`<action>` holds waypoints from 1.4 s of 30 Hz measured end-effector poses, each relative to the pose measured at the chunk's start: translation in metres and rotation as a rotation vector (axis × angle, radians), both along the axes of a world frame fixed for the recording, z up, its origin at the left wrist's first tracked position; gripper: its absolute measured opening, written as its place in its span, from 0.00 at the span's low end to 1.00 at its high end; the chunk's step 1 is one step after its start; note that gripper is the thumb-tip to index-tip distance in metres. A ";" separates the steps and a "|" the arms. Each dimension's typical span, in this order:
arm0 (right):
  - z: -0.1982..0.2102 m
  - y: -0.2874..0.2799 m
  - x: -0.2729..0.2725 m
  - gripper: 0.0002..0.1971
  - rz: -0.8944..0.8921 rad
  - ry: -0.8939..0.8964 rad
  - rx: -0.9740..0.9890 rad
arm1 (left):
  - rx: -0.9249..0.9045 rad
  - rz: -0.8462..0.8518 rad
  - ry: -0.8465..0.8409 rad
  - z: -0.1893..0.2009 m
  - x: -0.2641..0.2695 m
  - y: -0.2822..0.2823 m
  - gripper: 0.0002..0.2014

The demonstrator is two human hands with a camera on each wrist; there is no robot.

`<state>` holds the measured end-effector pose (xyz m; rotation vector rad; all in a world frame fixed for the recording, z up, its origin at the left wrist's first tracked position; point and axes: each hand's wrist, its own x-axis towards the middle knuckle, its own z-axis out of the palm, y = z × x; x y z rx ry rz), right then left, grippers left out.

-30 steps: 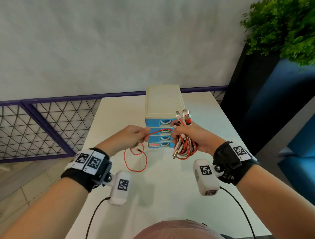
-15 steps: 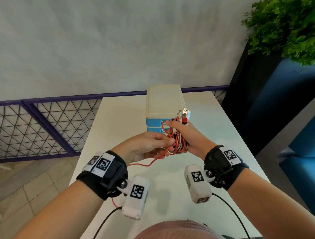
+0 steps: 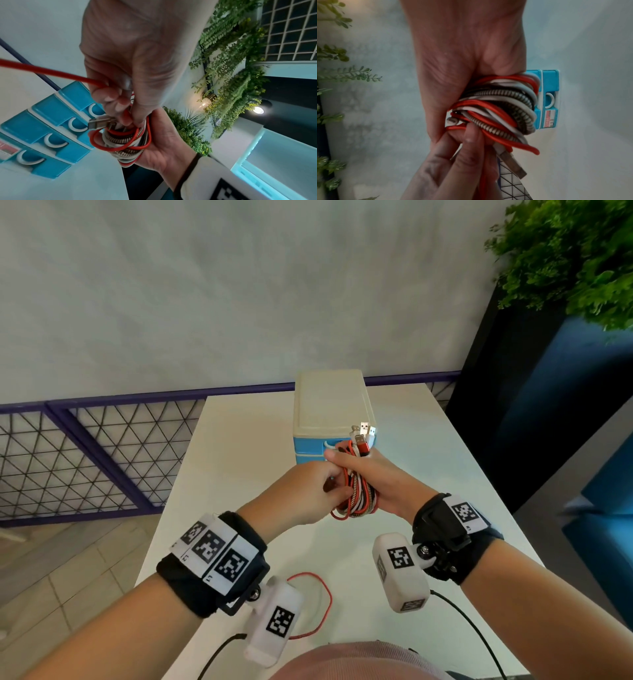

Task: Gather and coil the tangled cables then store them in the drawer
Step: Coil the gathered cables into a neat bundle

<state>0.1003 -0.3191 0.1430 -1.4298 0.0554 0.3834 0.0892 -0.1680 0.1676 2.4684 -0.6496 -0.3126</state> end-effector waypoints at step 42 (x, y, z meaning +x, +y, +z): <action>0.009 -0.018 0.001 0.03 -0.040 -0.070 -0.253 | -0.271 0.308 0.237 -0.010 0.026 0.039 0.20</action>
